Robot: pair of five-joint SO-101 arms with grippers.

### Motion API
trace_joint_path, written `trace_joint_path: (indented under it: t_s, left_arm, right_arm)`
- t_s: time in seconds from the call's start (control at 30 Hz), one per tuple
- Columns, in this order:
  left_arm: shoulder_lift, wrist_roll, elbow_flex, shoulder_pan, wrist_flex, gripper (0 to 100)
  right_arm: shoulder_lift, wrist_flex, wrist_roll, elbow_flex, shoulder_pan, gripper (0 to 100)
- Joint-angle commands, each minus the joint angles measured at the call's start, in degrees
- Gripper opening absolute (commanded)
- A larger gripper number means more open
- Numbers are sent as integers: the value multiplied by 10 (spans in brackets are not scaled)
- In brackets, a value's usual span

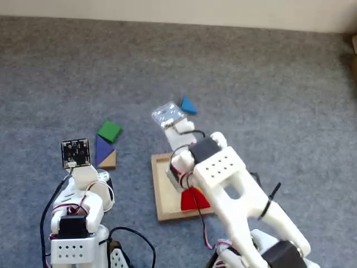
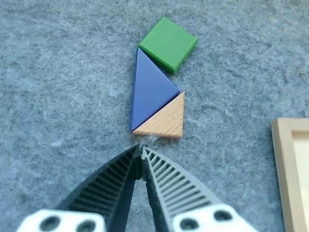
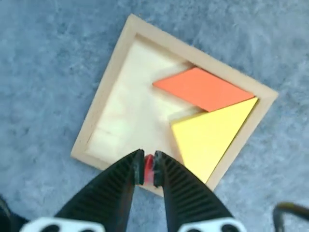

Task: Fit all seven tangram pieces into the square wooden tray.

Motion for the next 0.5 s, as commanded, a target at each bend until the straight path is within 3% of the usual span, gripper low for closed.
trace_joint_path:
  t_s: [0.0,0.47]
  left_arm:
    - [-1,-4,12,-8,1,5]
    - [-1,-4,12,-8,1,5]
  right_arm:
    - [-53,36,7,15,-31,26]
    - [-193,113,7,105,-49,26]
